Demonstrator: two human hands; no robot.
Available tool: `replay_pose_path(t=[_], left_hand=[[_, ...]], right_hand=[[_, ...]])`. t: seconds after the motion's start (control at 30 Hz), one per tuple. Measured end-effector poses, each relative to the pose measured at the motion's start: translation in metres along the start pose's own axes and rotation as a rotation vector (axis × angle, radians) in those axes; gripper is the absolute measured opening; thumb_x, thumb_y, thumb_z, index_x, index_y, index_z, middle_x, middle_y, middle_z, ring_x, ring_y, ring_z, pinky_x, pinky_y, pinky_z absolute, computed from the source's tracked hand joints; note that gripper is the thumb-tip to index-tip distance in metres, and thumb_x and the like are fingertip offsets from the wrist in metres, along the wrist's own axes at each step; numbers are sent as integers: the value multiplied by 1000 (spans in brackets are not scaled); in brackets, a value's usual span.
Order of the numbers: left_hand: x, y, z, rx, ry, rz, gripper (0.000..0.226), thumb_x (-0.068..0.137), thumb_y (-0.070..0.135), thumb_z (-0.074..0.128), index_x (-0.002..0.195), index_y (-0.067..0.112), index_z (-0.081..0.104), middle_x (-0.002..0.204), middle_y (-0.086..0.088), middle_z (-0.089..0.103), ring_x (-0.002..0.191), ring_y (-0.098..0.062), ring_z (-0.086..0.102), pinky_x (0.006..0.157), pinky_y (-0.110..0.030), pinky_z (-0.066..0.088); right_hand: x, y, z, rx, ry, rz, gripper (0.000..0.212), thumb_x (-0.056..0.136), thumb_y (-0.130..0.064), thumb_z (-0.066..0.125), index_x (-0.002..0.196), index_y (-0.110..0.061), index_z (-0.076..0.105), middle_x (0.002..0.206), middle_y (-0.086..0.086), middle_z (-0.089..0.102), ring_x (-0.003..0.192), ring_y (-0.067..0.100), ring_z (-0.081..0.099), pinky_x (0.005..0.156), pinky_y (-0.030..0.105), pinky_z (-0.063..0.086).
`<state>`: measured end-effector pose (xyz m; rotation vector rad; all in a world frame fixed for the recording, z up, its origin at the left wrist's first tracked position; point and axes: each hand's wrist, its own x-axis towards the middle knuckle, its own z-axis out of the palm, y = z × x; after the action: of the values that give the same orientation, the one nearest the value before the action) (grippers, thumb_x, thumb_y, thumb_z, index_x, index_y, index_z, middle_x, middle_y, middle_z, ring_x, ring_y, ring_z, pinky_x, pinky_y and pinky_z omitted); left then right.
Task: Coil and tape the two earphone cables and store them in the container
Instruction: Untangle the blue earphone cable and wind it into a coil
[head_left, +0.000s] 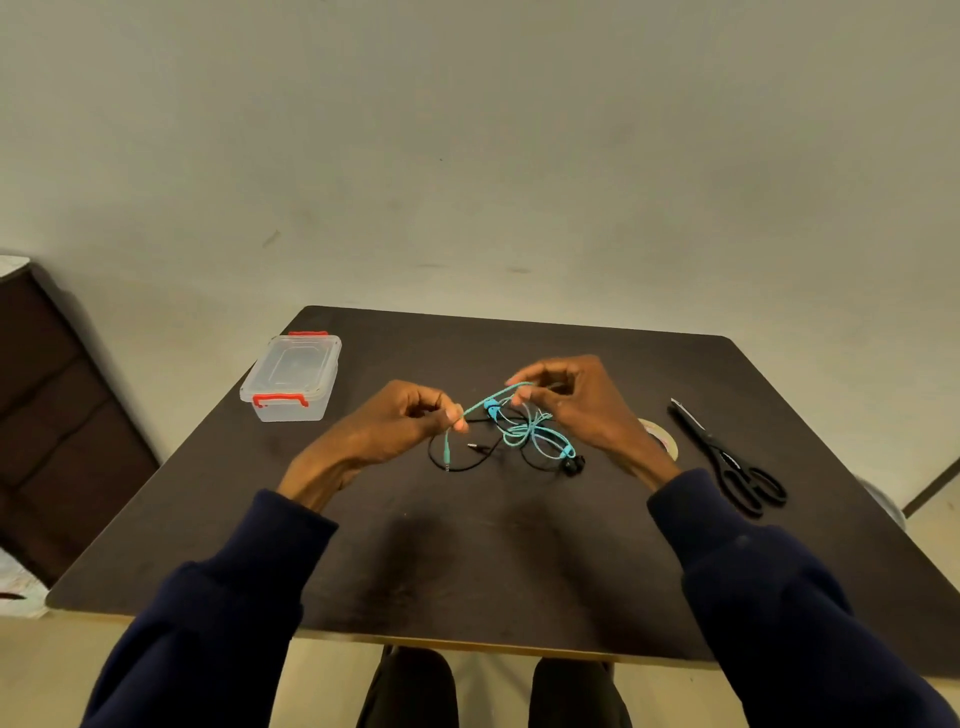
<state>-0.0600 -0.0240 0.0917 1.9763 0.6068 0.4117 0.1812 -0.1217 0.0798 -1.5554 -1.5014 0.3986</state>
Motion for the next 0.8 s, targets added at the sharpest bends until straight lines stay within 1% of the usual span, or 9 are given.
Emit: replay_pose_path(t=[0.07, 0.17, 0.3, 0.4, 0.5, 0.57, 0.6, 0.7, 0.8], left_hand=[[-3, 8, -2, -149, 20, 19, 21, 96, 23, 55, 89, 10, 69, 93, -1, 75, 93, -14, 70, 89, -30, 56], [-6, 19, -3, -574, 30, 80, 21, 94, 28, 53, 91, 8, 62, 76, -7, 65, 72, -19, 65, 75, -31, 59], [-2, 23, -4, -986, 114, 155, 20, 103, 23, 45, 93, 13, 59, 62, 3, 49, 50, -7, 45, 53, -22, 45], [-2, 22, -11, -1288, 46, 273, 28, 104, 12, 36, 92, 16, 61, 65, 8, 54, 49, -3, 44, 53, -18, 40], [-4, 23, -19, -1451, 36, 433, 29, 100, 12, 38, 91, 21, 64, 75, 9, 63, 58, -2, 50, 63, -17, 42], [-4, 26, -26, -1489, 93, 467, 30, 103, 15, 39, 91, 21, 66, 82, 9, 66, 63, -3, 54, 66, -18, 45], [-3, 27, -29, -1449, 135, 431, 30, 104, 15, 40, 91, 21, 67, 84, 8, 66, 62, -3, 54, 63, -18, 46], [5, 28, -23, -1122, 284, 154, 17, 100, 13, 52, 103, 13, 69, 86, 2, 68, 60, -6, 57, 57, -17, 50], [8, 23, -7, -1008, 259, -31, 26, 95, 3, 55, 119, 1, 65, 94, -8, 73, 74, -13, 68, 66, -20, 58]], right_hand=[[5, -4, -3, 56, 11, 21, 12, 91, -15, 73, 100, -8, 76, 84, 3, 78, 76, 14, 75, 72, 20, 58], [11, -4, -7, 31, -8, 56, 16, 91, -22, 74, 96, -7, 76, 79, 5, 76, 67, 13, 71, 67, 19, 56], [13, -7, -13, 58, -28, 80, 18, 91, -23, 73, 97, -6, 78, 81, 6, 76, 67, 11, 68, 69, 22, 58], [18, -11, -19, 91, -88, 94, 17, 91, -19, 73, 98, -3, 77, 83, 9, 77, 69, 12, 70, 67, 19, 56], [22, -13, -21, -2, -145, 88, 10, 91, -13, 72, 97, -7, 76, 84, 6, 76, 72, 9, 72, 68, 18, 56], [24, -14, -18, -60, -184, 82, 8, 90, -12, 73, 97, -10, 76, 87, 3, 77, 76, 7, 73, 71, 18, 56], [24, -15, -17, -82, -201, 81, 8, 90, -11, 74, 97, -10, 76, 88, 2, 77, 77, 6, 73, 71, 17, 56], [25, -19, -11, -45, -215, 81, 14, 89, -10, 75, 102, -6, 75, 88, 3, 77, 79, 8, 74, 70, 16, 54], [27, -26, -3, 9, -214, 66, 22, 92, -13, 71, 114, -9, 71, 86, 6, 77, 75, 10, 74, 72, 18, 56]])
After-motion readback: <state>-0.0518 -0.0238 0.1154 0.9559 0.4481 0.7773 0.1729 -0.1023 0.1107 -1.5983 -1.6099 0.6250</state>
